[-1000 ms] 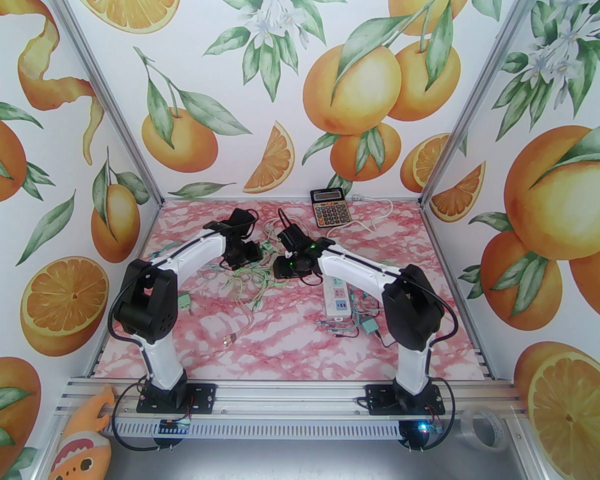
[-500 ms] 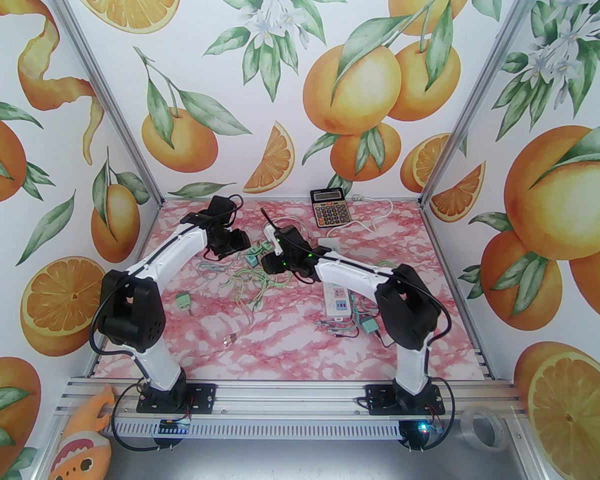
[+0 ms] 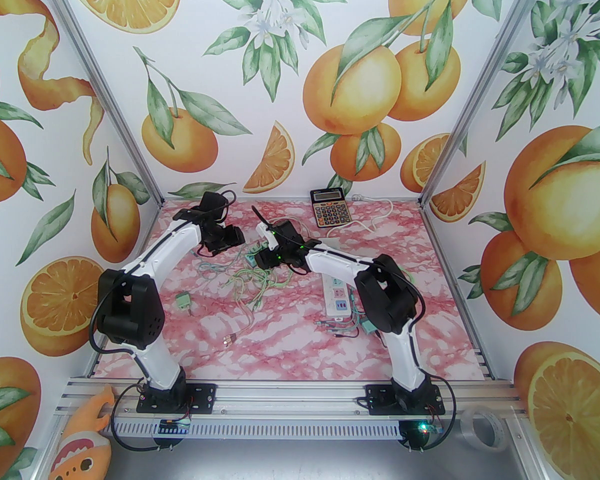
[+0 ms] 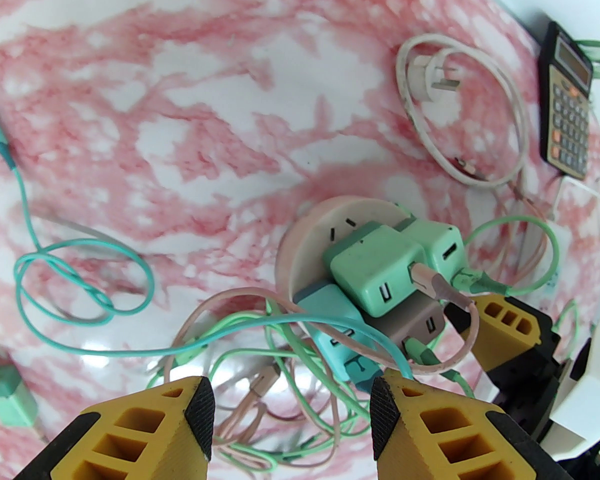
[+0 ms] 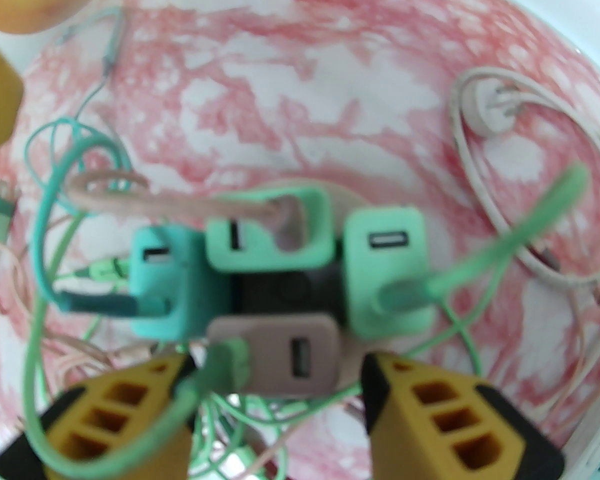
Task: Pull the plug off the socket
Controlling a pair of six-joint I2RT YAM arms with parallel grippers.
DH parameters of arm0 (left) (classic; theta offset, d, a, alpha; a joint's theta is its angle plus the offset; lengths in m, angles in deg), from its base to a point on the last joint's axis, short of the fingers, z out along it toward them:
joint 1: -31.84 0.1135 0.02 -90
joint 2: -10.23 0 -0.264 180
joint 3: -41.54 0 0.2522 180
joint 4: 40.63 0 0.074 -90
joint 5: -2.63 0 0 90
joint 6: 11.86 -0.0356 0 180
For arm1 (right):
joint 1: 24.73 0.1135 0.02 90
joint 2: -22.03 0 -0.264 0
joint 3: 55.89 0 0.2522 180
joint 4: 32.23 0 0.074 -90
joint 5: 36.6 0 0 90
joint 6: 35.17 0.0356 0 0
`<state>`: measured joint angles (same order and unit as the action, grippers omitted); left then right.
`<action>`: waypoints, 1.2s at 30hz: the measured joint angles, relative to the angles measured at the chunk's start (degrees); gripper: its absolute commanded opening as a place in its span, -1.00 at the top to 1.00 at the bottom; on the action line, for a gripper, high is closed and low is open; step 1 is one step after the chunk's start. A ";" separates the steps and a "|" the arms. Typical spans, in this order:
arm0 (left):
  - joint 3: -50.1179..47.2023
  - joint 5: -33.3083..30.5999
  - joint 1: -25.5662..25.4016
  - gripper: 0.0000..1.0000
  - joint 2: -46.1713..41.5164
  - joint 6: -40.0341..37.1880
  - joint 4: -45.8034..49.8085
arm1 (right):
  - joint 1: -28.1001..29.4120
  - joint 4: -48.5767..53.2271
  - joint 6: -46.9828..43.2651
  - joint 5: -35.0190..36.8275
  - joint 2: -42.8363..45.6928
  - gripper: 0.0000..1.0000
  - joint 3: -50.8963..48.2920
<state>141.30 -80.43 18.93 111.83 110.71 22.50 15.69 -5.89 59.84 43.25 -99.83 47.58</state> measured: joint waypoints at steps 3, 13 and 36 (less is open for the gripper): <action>0.00 0.52 0.04 -0.12 0.00 0.02 0.02 | 0.07 0.92 -1.03 -0.24 -0.74 -0.14 1.07; -0.63 2.49 0.04 -0.10 -0.79 0.00 -0.26 | 0.48 2.43 -3.67 0.81 -3.78 0.11 3.65; -11.10 11.56 3.98 0.05 -1.09 0.52 -13.70 | 1.20 2.60 -4.46 2.95 -3.80 0.19 3.89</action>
<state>130.19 -68.86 22.91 110.74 111.24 8.79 16.90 -3.29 55.38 46.20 -103.64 51.47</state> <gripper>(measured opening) 0.475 0.408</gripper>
